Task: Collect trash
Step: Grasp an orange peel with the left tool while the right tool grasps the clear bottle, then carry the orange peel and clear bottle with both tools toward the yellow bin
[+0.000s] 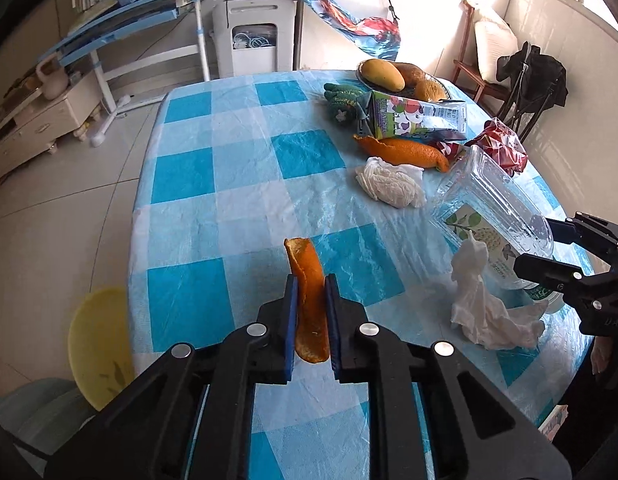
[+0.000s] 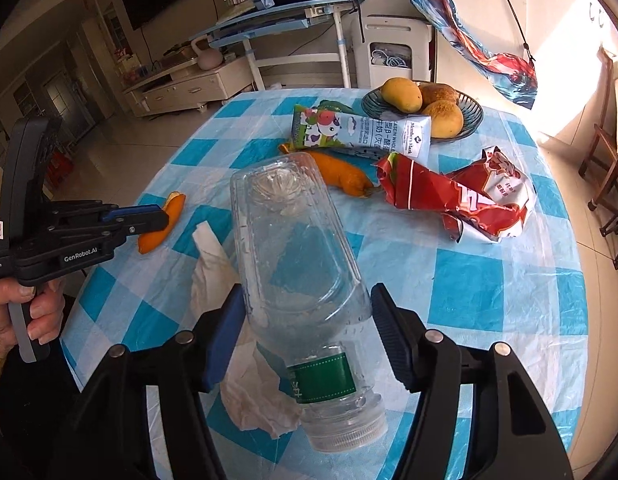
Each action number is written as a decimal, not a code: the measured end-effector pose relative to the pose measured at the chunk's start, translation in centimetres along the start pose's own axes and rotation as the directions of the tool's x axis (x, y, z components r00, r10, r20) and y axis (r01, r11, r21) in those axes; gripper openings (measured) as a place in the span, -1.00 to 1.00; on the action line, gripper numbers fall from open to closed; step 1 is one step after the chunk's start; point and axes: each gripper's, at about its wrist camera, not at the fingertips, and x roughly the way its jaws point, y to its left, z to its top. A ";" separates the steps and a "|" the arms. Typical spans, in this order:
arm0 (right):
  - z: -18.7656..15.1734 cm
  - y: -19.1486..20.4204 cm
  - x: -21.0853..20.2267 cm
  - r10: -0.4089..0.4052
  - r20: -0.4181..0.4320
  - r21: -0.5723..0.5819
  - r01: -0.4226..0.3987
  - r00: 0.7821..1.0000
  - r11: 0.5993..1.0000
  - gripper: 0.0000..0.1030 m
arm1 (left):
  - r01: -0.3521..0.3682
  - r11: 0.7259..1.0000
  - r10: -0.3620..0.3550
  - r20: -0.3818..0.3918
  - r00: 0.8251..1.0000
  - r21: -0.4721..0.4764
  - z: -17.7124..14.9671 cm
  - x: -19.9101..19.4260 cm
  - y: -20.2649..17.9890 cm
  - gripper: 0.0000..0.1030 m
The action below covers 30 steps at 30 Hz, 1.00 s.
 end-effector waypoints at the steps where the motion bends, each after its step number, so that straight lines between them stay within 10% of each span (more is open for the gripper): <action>1: 0.0 0.0 0.1 -0.008 0.000 -0.001 0.008 1.000 1.000 0.20 | -0.016 1.000 0.016 -0.008 1.000 0.001 -0.2 0.2 0.0 -0.72; 12: -0.2 0.8 -2.1 -0.062 0.113 -0.007 0.063 0.992 0.998 0.14 | -0.043 0.998 0.046 0.075 0.996 -0.042 -2.1 -3.4 1.1 -0.75; 20: -0.3 6.0 -8.5 0.082 0.382 -0.152 -0.025 0.920 0.988 0.14 | -0.038 0.985 0.064 0.154 0.986 -0.166 -4.7 -7.0 3.4 -0.76; 30: -1.4 9.9 -3.9 0.170 0.225 -0.183 -0.130 0.959 0.974 0.14 | -0.095 0.969 0.140 0.190 0.972 -0.229 -5.5 -8.2 4.8 -0.75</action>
